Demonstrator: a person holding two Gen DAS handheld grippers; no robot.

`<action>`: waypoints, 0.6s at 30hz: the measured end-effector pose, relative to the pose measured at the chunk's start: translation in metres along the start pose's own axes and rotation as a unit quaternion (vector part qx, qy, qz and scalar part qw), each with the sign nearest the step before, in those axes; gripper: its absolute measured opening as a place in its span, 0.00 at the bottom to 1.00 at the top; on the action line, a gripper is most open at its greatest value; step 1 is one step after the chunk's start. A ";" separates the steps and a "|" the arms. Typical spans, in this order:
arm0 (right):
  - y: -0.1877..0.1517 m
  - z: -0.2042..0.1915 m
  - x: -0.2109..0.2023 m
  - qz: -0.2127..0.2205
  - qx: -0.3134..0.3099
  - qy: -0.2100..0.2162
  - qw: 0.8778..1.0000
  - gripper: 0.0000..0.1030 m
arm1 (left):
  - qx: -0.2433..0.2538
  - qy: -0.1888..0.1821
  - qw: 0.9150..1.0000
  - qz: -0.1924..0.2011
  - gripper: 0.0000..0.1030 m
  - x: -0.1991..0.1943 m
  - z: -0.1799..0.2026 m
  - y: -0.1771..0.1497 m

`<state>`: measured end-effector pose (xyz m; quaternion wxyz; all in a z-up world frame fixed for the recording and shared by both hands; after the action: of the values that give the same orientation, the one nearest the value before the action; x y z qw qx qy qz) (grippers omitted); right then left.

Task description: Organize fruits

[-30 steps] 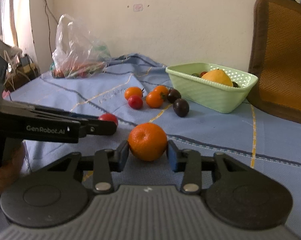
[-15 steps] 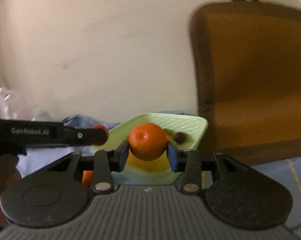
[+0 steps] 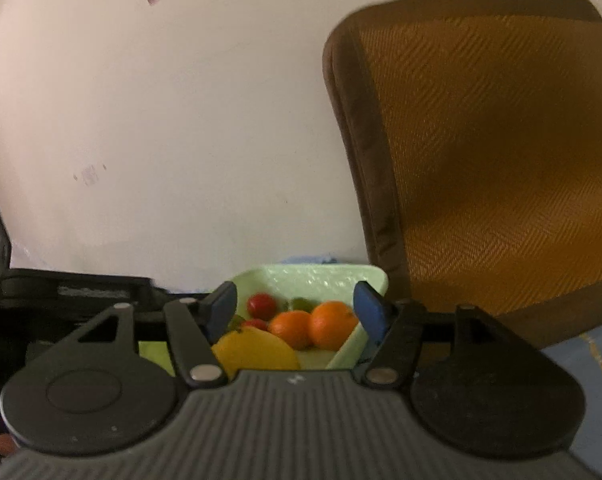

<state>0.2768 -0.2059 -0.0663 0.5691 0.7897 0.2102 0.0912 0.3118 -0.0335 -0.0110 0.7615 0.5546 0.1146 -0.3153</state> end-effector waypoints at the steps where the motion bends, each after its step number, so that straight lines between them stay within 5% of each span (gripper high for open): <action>1: 0.000 -0.001 -0.005 0.005 0.001 0.004 1.000 0.65 | -0.006 -0.001 1.000 0.010 0.38 -0.012 -0.004 0.002; 4: 0.003 -0.012 -0.019 0.017 -0.005 0.023 1.000 0.63 | -0.024 0.010 0.999 0.036 0.38 -0.056 -0.026 -0.008; 9: -0.005 -0.052 -0.033 -0.006 -0.042 0.079 0.996 0.43 | -0.026 0.057 0.997 0.041 0.38 -0.102 -0.059 -0.049; 15: -0.054 -0.101 -0.034 -0.081 -0.150 0.095 0.981 0.40 | -0.075 0.053 0.996 0.005 0.37 -0.109 -0.085 -0.083; 18: -0.069 -0.105 -0.030 -0.116 -0.157 0.093 0.976 0.41 | -0.045 0.056 0.997 0.006 0.37 -0.107 -0.075 -0.087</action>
<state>0.1936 -0.1109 -0.0928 0.6704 0.6491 0.3352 0.1298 0.1893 0.0565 -0.0494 0.7799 0.5374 0.1680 -0.2733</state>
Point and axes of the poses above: each gripper's, at about its wrist camera, not at the fingertips, and x roughly the way its jaws point, z to its right, y to its top, the point moved 7 cm from there along x, roughly the way its jaws point, and after that the axes turned 5 degrees about y, right-handed, at the moved point
